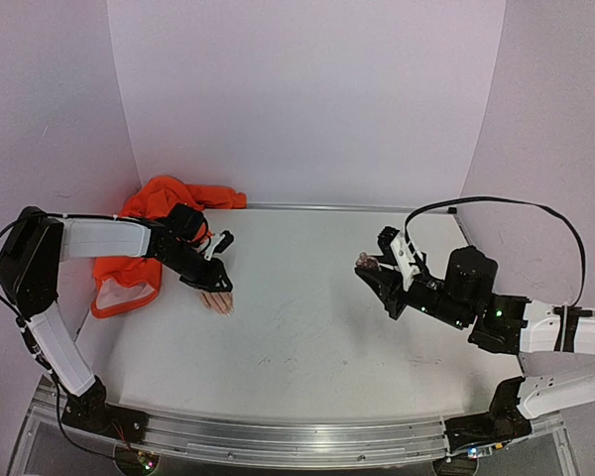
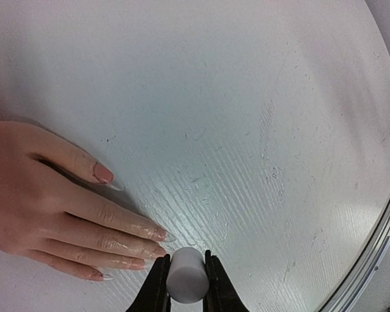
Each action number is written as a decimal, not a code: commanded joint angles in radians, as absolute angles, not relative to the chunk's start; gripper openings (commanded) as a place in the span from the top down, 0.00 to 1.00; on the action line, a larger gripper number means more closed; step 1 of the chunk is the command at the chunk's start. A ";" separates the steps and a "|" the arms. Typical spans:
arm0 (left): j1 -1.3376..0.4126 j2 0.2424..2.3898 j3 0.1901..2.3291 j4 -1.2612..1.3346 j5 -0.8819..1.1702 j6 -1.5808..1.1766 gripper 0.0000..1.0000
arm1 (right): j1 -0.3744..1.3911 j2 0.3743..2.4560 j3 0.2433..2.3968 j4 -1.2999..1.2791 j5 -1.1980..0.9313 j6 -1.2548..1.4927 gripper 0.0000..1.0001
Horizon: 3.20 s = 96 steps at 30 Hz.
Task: Paint the nails
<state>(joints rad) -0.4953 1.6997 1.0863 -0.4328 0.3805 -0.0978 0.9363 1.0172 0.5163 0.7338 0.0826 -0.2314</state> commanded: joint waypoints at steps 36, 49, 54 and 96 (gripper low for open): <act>-0.473 1.761 1.092 -0.367 0.359 -0.084 1.00 | 0.929 1.008 0.525 0.814 0.074 -0.229 1.00; -0.470 1.784 1.100 -0.358 0.368 -0.085 1.00 | 0.929 1.009 0.521 0.816 0.074 -0.227 1.00; -0.469 1.788 1.101 -0.353 0.380 -0.086 1.00 | 0.929 1.010 0.521 0.816 0.072 -0.227 1.00; -0.472 1.778 1.069 -0.359 0.412 -0.100 1.00 | 0.928 1.001 0.517 0.816 0.075 -0.222 1.00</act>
